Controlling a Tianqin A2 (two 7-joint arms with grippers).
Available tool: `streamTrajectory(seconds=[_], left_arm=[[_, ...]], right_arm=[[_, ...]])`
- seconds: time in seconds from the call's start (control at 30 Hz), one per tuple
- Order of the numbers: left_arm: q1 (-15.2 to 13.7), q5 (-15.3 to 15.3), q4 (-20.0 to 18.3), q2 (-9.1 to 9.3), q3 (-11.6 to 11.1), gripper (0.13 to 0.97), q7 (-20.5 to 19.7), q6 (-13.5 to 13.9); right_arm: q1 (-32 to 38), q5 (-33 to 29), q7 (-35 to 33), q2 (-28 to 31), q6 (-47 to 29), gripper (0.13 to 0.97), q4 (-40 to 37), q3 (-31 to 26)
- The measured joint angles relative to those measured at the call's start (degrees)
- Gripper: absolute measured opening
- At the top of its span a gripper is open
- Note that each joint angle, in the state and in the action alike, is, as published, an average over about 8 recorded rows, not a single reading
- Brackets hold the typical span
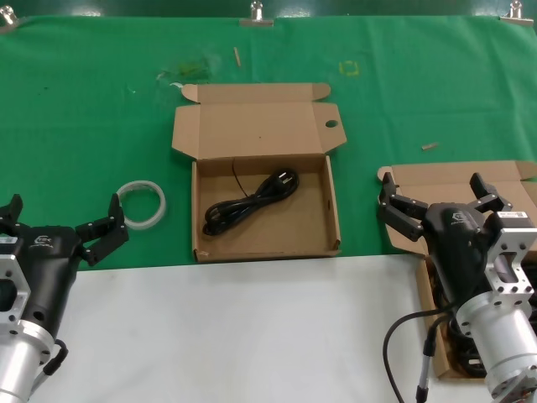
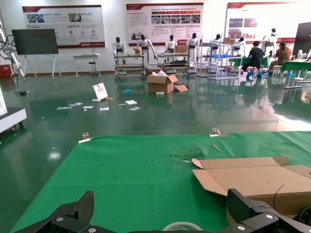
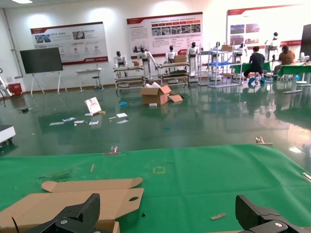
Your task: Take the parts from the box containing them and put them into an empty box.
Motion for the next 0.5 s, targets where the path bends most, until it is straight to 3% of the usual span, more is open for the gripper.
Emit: streamTrajectory(seconds=[0.5], left_arm=[[0.0,0.0,0.0,0.0,0.0,0.965,0.0,0.0]], right_arm=[[0.0,0.0,0.0,0.0,0.0,0.966,0.0,0.0]])
